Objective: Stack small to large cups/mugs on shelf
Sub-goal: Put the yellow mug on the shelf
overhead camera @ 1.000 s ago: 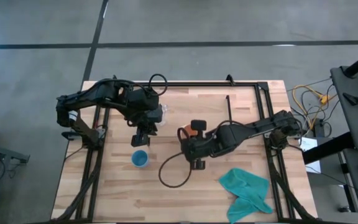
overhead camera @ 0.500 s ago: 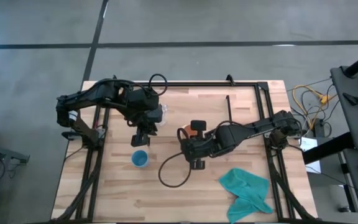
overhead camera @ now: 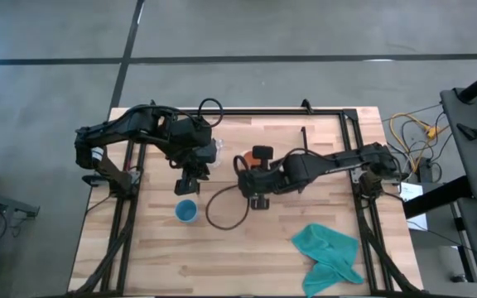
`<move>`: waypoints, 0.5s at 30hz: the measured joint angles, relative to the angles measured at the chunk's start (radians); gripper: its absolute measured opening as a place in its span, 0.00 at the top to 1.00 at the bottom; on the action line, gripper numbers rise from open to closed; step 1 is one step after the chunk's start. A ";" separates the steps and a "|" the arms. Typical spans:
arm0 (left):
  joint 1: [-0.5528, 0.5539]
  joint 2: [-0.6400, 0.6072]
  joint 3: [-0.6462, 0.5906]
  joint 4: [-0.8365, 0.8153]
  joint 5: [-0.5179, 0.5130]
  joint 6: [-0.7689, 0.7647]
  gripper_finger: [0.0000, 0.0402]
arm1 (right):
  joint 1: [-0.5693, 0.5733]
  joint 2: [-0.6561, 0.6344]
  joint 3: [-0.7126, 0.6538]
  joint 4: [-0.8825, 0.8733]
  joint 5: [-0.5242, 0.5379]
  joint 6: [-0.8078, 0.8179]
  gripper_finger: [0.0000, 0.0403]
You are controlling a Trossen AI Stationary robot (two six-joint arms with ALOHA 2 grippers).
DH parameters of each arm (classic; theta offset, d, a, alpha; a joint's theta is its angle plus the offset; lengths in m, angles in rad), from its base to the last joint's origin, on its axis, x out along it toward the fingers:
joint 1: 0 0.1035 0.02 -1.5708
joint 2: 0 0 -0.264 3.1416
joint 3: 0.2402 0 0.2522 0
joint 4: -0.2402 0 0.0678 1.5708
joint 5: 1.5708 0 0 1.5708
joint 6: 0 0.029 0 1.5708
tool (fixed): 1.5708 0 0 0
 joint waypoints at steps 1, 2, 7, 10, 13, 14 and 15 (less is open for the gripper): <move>0.000 0.000 0.000 0.000 0.000 0.000 0.85 | -0.010 0.000 0.000 0.002 0.000 -0.005 0.97; 0.000 0.000 0.000 0.000 0.000 0.000 0.85 | -0.018 0.000 0.000 0.004 -0.001 -0.010 0.97; 0.000 0.000 0.000 0.000 0.000 0.000 0.85 | -0.058 0.000 0.000 0.033 -0.007 -0.012 0.97; 0.000 0.000 0.000 0.000 0.000 0.000 0.85 | -0.078 0.000 0.000 0.055 -0.074 -0.012 0.97; 0.000 0.000 0.000 0.000 0.000 0.000 0.85 | -0.093 0.000 0.000 0.085 -0.154 -0.012 0.97; 0.000 0.000 0.000 0.000 0.000 0.000 0.85 | -0.094 0.000 0.000 0.087 -0.161 -0.012 0.97; 0.000 0.000 0.000 0.000 0.000 0.000 0.85 | -0.095 0.000 0.000 0.088 -0.162 -0.012 0.97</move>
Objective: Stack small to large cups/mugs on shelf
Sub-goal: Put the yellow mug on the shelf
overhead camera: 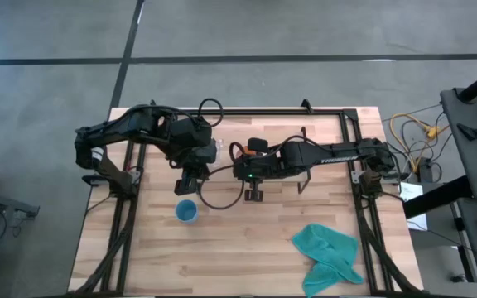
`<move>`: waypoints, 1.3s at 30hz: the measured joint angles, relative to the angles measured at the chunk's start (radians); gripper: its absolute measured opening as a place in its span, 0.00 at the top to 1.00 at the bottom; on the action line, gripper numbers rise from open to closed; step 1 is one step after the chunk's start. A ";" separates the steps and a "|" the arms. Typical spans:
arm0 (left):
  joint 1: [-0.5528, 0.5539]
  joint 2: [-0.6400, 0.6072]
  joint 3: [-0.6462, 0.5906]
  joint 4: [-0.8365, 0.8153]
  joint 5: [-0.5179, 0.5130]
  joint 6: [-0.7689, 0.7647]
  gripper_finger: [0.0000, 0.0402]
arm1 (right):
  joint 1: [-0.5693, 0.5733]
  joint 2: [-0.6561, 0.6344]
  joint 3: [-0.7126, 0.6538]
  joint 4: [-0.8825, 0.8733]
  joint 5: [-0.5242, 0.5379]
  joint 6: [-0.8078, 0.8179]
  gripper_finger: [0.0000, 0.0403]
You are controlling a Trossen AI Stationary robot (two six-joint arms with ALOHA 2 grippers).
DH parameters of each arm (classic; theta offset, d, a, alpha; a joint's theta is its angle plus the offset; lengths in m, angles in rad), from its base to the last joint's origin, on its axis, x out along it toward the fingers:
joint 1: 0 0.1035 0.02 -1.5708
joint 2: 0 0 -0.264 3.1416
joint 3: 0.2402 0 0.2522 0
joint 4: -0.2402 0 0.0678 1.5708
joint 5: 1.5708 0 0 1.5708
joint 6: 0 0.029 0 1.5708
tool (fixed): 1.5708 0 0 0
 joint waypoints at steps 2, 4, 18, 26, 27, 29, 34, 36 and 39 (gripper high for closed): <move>0.000 0.000 0.000 0.000 0.000 0.000 0.85 | -0.004 0.000 0.000 0.000 0.001 0.000 0.97; 0.000 0.000 0.000 0.000 0.000 0.000 0.85 | -0.006 0.000 0.000 0.001 0.001 -0.001 0.97; 0.000 0.000 0.000 0.000 0.000 0.000 0.85 | -0.056 0.000 -0.002 0.013 -0.018 0.000 0.97; 0.000 0.000 0.000 0.000 0.000 0.001 0.85 | -0.081 0.000 -0.003 0.012 -0.081 0.022 0.97; 0.000 0.000 0.000 0.000 0.000 0.001 0.85 | -0.081 0.000 -0.003 0.012 -0.081 0.021 0.97; 0.000 0.000 0.000 0.000 0.000 0.001 0.85 | -0.082 0.000 -0.003 0.012 -0.081 0.017 0.97; -0.001 0.000 0.000 0.000 0.000 0.002 0.85 | -0.089 0.000 -0.003 0.012 -0.081 -0.006 0.97; -0.001 0.000 0.000 0.000 0.000 0.008 0.85 | -0.094 0.000 -0.003 0.012 -0.080 -0.003 0.95; -0.001 0.000 0.000 0.000 0.000 0.025 0.85 | -0.098 0.000 -0.003 0.012 -0.079 -0.008 0.90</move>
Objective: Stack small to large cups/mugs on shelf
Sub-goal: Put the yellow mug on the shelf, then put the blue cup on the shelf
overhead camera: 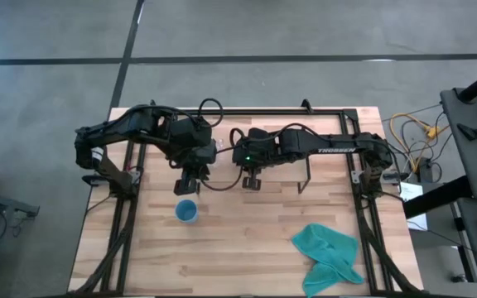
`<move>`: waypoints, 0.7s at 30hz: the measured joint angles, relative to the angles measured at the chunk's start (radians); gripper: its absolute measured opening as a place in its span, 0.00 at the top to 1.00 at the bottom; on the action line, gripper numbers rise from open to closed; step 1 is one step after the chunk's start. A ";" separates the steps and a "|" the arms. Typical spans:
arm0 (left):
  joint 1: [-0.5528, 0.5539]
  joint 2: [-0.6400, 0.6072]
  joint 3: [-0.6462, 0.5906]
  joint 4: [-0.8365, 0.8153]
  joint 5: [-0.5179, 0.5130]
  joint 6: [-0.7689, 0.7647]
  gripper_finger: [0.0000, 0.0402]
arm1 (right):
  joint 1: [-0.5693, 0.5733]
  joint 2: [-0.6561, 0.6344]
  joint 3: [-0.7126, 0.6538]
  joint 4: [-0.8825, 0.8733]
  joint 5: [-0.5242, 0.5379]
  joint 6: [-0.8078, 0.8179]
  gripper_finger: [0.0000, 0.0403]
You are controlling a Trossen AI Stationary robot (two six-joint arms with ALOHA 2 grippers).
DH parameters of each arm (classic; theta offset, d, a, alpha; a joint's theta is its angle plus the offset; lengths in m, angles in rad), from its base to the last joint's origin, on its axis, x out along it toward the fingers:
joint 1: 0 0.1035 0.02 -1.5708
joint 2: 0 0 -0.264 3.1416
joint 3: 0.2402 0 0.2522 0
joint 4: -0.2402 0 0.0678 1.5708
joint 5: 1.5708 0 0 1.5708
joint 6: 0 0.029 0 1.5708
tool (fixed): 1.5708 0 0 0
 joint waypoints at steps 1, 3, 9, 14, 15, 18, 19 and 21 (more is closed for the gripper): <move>0.000 0.000 0.000 0.000 0.000 0.000 0.85 | 0.000 0.000 0.000 0.000 0.000 0.000 0.89; 0.000 0.000 0.000 0.000 0.000 0.000 0.85 | 0.000 0.000 0.000 0.000 0.000 0.000 0.85; 0.000 0.000 0.000 0.000 0.000 0.000 0.85 | 0.000 0.000 0.000 0.001 0.009 -0.014 0.76; 0.001 0.000 0.000 0.000 0.000 0.000 0.85 | -0.001 0.000 0.000 0.006 0.011 -0.029 0.72; 0.001 0.000 0.000 0.000 0.000 0.001 0.85 | -0.002 0.000 0.000 0.009 0.011 -0.029 0.71; 0.001 0.000 0.000 0.000 0.000 0.023 0.85 | -0.005 0.000 -0.001 0.027 0.011 -0.029 0.70; 0.001 0.000 0.000 0.000 0.000 0.027 0.85 | -0.005 0.000 -0.001 0.038 0.011 -0.029 0.70; 0.001 0.000 0.000 0.000 0.000 0.026 0.85 | -0.005 0.000 0.006 0.045 0.011 -0.024 0.69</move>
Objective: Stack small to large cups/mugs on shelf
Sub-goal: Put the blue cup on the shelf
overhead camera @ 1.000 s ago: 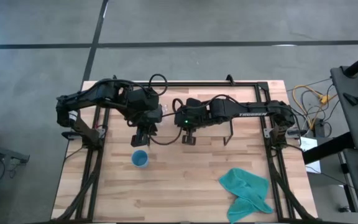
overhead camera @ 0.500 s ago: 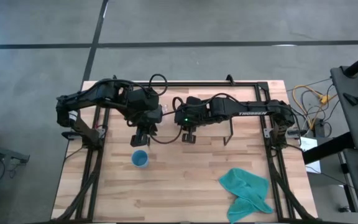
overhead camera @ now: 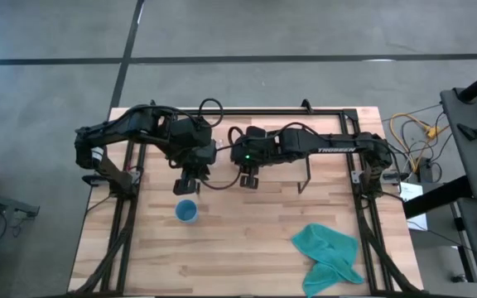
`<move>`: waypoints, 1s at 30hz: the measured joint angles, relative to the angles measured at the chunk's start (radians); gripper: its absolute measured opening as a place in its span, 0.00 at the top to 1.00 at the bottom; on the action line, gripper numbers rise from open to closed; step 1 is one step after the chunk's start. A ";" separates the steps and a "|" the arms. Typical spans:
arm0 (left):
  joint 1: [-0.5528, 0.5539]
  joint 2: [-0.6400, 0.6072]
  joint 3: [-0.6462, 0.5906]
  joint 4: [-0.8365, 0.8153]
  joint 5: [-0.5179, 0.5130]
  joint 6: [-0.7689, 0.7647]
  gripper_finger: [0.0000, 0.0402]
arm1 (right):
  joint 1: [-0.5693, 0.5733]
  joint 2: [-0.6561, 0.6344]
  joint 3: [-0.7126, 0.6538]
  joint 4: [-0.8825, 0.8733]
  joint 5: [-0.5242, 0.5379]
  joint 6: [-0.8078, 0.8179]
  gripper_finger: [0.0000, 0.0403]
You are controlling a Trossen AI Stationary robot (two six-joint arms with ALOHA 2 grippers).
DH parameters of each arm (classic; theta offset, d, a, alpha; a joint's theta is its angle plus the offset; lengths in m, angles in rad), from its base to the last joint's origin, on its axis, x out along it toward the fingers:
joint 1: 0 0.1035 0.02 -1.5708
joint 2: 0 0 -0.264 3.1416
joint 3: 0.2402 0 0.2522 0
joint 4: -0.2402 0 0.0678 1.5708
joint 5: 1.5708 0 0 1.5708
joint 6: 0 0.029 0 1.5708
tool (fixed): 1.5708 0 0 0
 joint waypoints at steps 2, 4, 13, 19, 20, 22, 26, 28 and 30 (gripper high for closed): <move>0.000 0.000 0.000 0.000 0.000 0.000 0.85 | 0.001 0.000 0.023 0.000 0.000 0.003 0.69; 0.000 0.000 0.000 -0.007 0.000 -0.002 0.85 | 0.005 0.000 0.057 -0.001 0.000 0.006 0.69; -0.007 -0.010 -0.005 -0.044 0.000 -0.087 0.85 | 0.076 0.000 0.356 -0.203 -0.004 0.111 0.69; -0.034 -0.016 -0.012 -0.043 0.001 -0.187 0.85 | 0.154 -0.038 0.432 -0.216 -0.012 0.165 0.69; -0.042 -0.016 -0.022 -0.043 0.001 -0.204 0.85 | 0.166 -0.046 0.432 -0.216 -0.011 0.165 0.69; -0.064 -0.018 -0.056 -0.043 0.001 -0.218 0.85 | 0.194 -0.060 0.432 -0.235 -0.011 0.174 0.70; -0.123 -0.039 -0.171 -0.044 0.001 -0.260 0.85 | 0.245 -0.065 0.430 -0.279 -0.011 0.260 0.72; -0.150 -0.054 -0.238 -0.043 0.001 -0.291 0.85 | 0.270 -0.064 0.425 -0.305 -0.011 0.299 0.72; -0.178 -0.069 -0.309 -0.042 0.001 -0.333 0.85 | 0.292 -0.065 0.414 -0.321 -0.007 0.324 0.73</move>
